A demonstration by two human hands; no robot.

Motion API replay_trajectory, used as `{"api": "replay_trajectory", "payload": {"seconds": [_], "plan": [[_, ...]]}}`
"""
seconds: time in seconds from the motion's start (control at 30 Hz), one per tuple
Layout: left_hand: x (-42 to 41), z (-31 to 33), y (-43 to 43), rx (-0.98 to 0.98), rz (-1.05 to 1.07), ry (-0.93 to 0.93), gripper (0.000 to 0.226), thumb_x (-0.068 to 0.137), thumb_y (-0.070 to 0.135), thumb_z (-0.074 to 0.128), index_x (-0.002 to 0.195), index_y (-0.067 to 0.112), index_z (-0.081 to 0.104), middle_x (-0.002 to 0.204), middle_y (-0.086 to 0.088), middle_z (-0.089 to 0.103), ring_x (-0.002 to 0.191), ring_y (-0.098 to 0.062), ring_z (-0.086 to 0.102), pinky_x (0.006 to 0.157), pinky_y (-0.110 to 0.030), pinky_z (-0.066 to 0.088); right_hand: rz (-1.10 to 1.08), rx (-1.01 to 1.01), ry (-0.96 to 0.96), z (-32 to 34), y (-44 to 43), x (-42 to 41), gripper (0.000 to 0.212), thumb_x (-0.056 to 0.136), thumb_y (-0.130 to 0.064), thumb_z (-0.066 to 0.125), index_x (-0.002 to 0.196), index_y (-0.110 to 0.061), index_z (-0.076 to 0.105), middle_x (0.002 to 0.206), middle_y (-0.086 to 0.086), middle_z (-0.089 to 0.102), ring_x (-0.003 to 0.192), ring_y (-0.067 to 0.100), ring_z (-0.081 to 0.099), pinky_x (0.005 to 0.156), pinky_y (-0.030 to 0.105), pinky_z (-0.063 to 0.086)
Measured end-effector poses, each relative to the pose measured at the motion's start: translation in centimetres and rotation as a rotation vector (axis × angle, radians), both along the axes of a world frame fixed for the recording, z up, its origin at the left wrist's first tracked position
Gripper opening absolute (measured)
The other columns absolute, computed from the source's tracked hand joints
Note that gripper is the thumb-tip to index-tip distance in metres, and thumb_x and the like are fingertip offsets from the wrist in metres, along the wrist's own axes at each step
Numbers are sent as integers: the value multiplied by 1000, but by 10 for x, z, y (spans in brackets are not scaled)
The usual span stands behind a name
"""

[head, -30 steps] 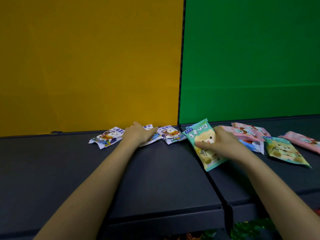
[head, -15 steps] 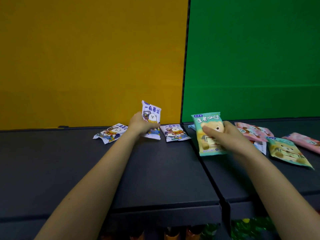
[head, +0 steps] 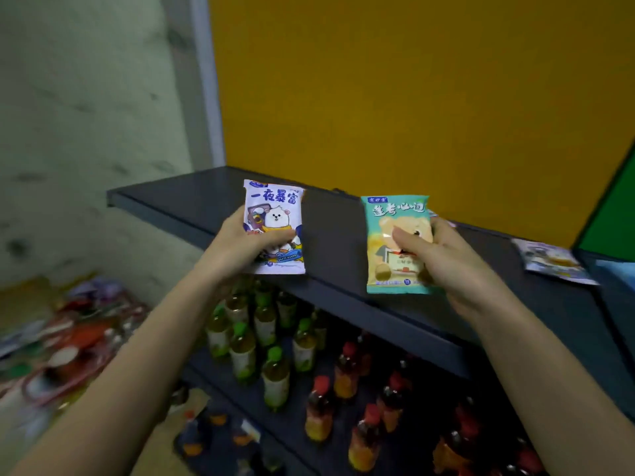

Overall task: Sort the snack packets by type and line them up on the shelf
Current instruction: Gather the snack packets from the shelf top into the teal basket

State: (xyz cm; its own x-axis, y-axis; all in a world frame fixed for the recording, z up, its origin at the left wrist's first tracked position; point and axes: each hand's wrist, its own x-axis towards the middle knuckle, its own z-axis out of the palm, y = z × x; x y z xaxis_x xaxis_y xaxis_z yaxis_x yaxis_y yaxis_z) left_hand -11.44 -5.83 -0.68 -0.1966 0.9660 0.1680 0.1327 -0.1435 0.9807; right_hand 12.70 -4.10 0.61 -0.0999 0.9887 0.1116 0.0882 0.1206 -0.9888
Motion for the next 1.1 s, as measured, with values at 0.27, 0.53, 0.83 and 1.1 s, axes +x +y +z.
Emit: {"api": "replay_trajectory", "payload": {"seconds": [0.27,0.53,0.83,1.1], "plan": [[-172,-57,-164,-35,469,-71,19,81,3,68,91,17,61,73,6,74,67,-10,68,67,-24,57,418,-56,-66,-57,-61,-207,31,89,-24,61,115,-16,48,103,1,67,80,12,67,63,25,53],[-309,-138,-342,-179,807,-189,26,76,4,73,97,15,62,79,4,73,64,-8,68,66,-24,57,712,-185,-131,-138,-162,-401,26,89,-23,61,110,-18,46,102,3,66,85,17,68,72,31,57],[-414,-257,-470,-311,1060,-309,21,84,0,62,100,12,57,80,0,68,55,-1,64,52,-13,51,913,-311,-147,-250,-264,-548,17,87,-15,64,96,-25,53,92,-1,68,63,2,68,53,17,53],[-459,-422,-487,-453,1122,-537,11,91,5,49,95,14,55,82,-5,65,58,-10,63,53,-21,52,948,-374,-236,-399,-288,-608,22,85,-14,66,101,-25,57,91,-2,70,69,8,70,58,22,56]]}}
